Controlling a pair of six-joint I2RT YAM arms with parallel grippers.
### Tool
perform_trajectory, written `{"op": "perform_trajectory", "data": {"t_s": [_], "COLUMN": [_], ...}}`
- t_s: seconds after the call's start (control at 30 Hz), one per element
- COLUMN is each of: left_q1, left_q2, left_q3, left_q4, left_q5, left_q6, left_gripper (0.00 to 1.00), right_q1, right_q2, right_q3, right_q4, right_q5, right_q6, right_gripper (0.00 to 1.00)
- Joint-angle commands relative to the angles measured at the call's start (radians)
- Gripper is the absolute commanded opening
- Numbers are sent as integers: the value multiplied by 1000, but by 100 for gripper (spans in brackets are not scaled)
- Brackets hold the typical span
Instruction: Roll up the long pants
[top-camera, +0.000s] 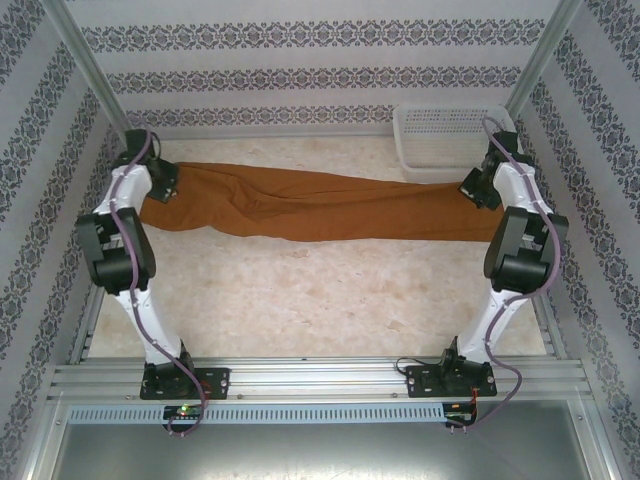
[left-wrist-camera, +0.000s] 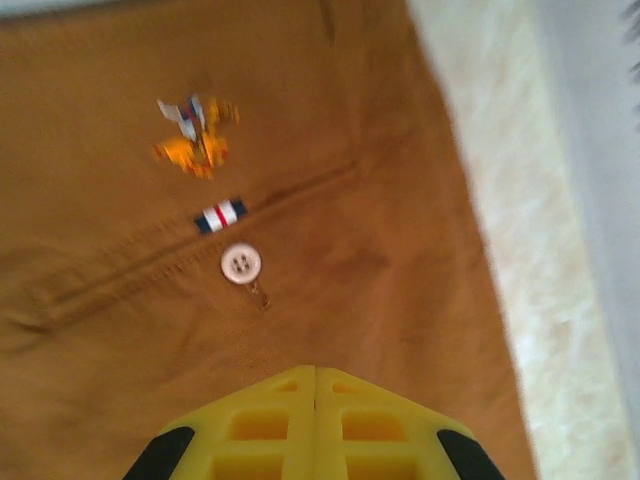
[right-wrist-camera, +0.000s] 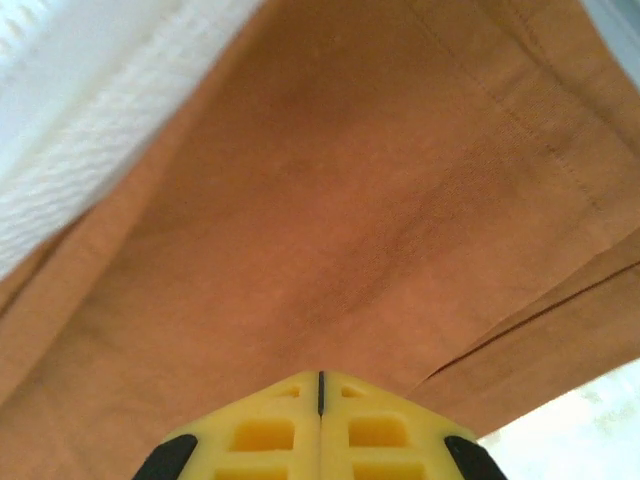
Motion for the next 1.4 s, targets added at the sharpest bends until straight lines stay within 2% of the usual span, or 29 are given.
{"op": "perform_trajectory", "data": {"t_s": [0.0, 0.2, 0.5, 0.67, 0.8, 1.0, 1.1, 1.23, 1.37], "left_q1": [3, 3, 30, 80, 122, 196, 221, 219, 187], "left_q2": [99, 270, 327, 251, 134, -95, -171, -230, -275], "left_q3": [34, 191, 267, 179, 28, -252, -318, -315, -259], "left_q4": [10, -97, -312, -362, -367, -303, -289, -236, -214], "left_q5": [12, -49, -195, -248, -282, -308, -320, -188, -86], "left_q6": [-42, -24, 13, 52, 86, 116, 126, 131, 120], "left_gripper": [0, 0, 0, 0, 0, 0, 0, 0, 0], "right_q1": [11, 12, 11, 8, -3, -31, -51, -9, 70], "right_q2": [75, 179, 252, 203, 148, 8, -65, -181, -238], "right_q3": [76, 143, 131, 41, -55, -303, -365, -328, -193], "right_q4": [-67, -128, -254, -282, -316, -283, -263, -275, -312], "right_q5": [47, 67, 165, 209, 209, 235, 212, 146, 43], "right_q6": [-35, -61, -119, -141, -140, -121, -117, -107, -84], "right_gripper": [0, 0, 0, 0, 0, 0, 0, 0, 0]}}
